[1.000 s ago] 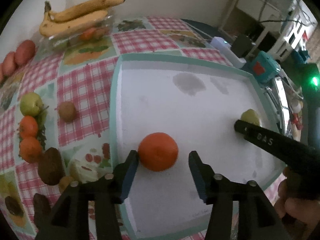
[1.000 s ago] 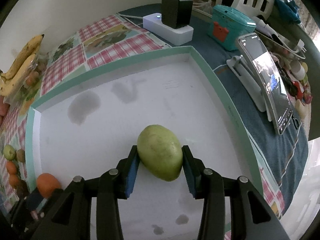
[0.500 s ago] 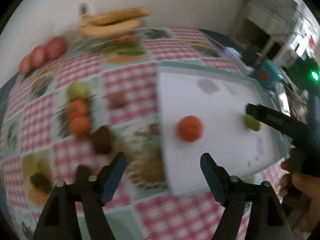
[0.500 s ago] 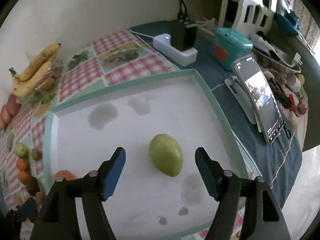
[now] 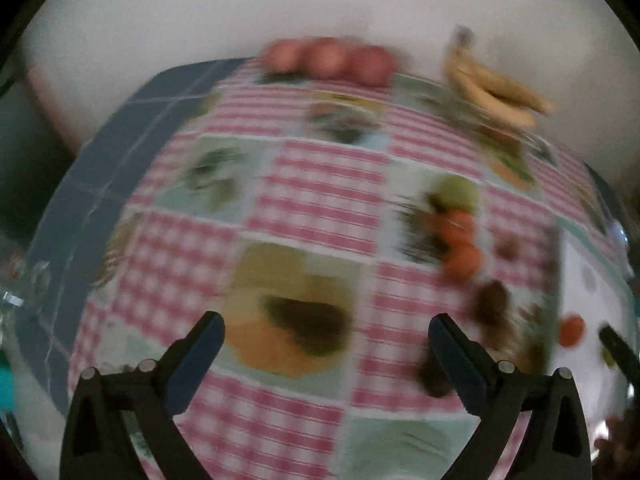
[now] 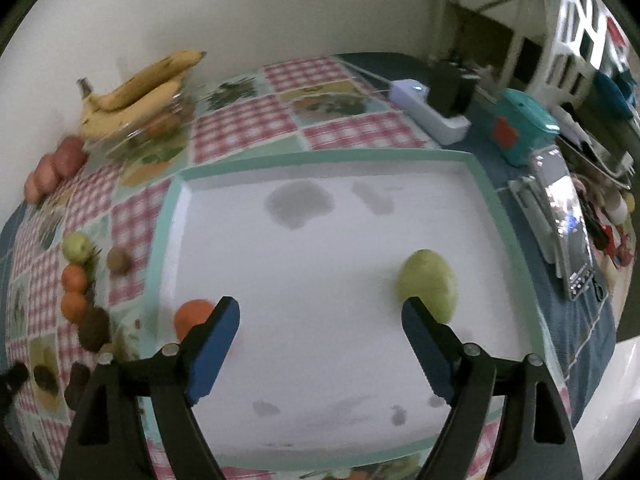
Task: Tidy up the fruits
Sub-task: 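Move both open tools back toward the remaining fruit, then grasp a small brown kiwi with the right tool while the left grasps a dark avocado, then carry the kiwi and avocado into the white tray and open both tools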
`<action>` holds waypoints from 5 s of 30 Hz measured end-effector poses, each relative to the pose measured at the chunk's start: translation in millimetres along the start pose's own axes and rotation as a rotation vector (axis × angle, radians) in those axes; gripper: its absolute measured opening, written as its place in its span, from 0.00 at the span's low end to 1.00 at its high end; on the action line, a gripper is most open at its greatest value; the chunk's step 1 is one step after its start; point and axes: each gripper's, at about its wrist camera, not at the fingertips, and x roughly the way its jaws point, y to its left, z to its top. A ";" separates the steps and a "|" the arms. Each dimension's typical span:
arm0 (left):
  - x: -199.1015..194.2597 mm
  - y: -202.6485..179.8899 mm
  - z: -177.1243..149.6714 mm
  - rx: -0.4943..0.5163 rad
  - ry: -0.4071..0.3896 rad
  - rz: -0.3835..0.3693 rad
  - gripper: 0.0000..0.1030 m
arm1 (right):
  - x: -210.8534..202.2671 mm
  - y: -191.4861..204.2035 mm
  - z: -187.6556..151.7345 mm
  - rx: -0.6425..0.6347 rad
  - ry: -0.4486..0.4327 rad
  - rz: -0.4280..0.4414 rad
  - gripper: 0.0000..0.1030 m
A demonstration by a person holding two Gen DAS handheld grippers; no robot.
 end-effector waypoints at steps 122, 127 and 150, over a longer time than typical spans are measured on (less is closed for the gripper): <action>-26.6 -209.9 -68.4 0.525 0.020 -0.522 0.41 | -8.7 -73.0 -0.4 0.107 0.010 0.065 0.20; -15.8 -223.0 -84.7 0.576 0.051 -0.510 0.41 | 2.0 -73.0 -5.4 0.099 0.049 0.071 0.20; 11.4 -236.7 -104.7 0.647 0.108 -0.432 0.42 | 32.5 -66.6 -22.0 0.056 0.157 -0.015 0.20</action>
